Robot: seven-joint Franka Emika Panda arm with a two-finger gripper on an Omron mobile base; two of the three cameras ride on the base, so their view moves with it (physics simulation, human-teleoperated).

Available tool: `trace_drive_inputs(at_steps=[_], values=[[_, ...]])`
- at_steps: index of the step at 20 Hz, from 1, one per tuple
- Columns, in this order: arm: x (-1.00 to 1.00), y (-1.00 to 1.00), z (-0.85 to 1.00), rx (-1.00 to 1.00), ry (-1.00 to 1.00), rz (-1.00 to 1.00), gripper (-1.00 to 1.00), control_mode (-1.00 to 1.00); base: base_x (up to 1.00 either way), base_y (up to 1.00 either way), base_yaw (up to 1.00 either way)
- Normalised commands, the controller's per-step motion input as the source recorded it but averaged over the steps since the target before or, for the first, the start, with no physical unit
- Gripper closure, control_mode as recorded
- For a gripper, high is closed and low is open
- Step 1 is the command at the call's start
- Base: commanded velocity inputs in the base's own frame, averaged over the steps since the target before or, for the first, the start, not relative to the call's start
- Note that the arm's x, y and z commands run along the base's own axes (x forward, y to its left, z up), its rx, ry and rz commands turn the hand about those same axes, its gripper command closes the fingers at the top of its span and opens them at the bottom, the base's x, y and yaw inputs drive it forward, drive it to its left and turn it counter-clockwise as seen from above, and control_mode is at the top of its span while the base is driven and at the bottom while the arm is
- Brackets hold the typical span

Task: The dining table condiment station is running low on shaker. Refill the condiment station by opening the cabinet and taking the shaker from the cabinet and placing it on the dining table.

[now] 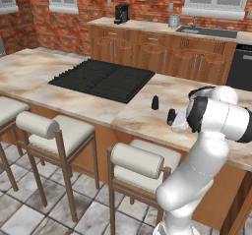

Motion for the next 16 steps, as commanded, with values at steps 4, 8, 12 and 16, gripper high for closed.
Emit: trace_drive_inputs(at_steps=[4, 8, 12, 16], values=[[0.30, -0.15, -0.35, 0.00, 0.00, 0.03, 1.00, -1.00, 0.00, 0.00, 0.00], [0.21, -0.18, -0.33, 0.00, 0.00, 0.06, 1.00, -1.00, 0.00, 0.00, 0.00], [0.19, -0.23, -0.19, 0.04, 0.00, 0.09, 1.00, -1.00, 0.00, 0.00, 0.00], [0.22, -0.04, -0.17, 0.03, 0.00, 0.07, 1.00, -1.00, 0.00, 0.00, 0.00]])
